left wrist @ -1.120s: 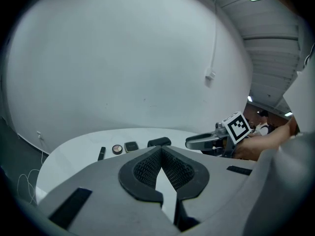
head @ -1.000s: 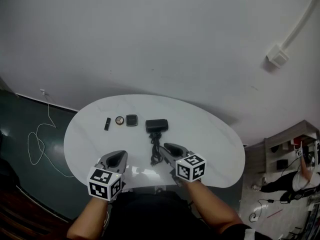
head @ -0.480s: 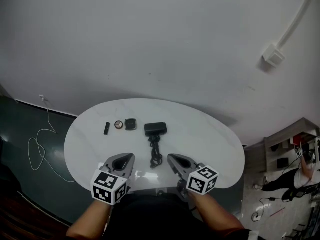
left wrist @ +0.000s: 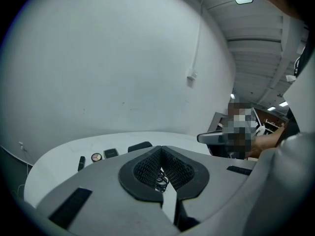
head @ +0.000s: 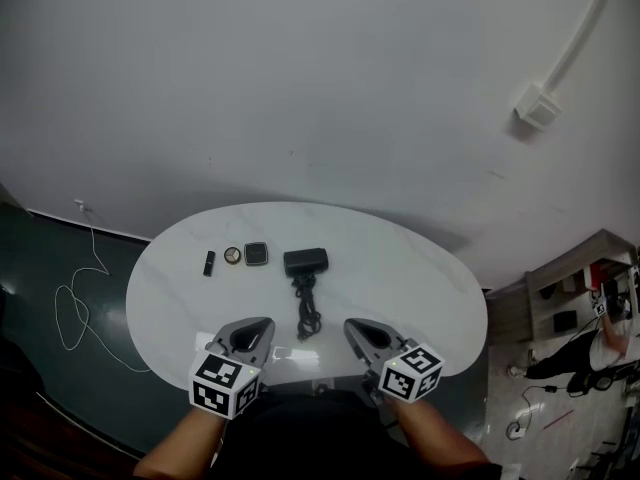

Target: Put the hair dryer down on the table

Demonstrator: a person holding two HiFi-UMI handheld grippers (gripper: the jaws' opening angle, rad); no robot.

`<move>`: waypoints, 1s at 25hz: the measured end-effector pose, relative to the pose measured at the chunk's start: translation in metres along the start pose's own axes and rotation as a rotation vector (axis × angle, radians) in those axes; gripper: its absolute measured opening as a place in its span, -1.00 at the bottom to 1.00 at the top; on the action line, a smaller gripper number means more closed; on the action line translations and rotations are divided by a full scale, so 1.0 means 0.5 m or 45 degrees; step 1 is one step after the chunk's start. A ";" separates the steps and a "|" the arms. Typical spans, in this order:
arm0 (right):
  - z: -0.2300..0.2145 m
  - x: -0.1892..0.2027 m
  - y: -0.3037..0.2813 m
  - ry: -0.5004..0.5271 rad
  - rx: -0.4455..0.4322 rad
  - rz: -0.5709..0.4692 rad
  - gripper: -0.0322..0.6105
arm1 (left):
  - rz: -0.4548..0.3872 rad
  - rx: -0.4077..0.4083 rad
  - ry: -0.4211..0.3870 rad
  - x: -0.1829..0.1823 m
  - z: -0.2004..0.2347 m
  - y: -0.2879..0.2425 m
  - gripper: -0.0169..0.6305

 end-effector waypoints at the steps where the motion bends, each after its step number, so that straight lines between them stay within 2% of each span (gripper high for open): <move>1: -0.003 0.002 0.004 0.004 0.009 0.001 -0.88 | 0.006 -0.004 -0.017 0.002 -0.001 0.000 -0.91; 4: -0.012 0.009 0.013 0.004 0.027 0.002 -0.88 | 0.019 -0.011 -0.067 0.008 -0.002 -0.001 -0.91; 25: -0.012 0.036 0.010 -0.019 0.018 0.034 -0.88 | 0.012 -0.035 -0.009 0.021 0.001 0.000 -0.91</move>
Point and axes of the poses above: the fingertips, and each gripper's own axes: y backward along the fingers, z to its left, x out of its underside, the point moved 5 cm from there along y, backward along the fingers, and after that the axes turned 3 degrees about y, right-handed, at the moved point
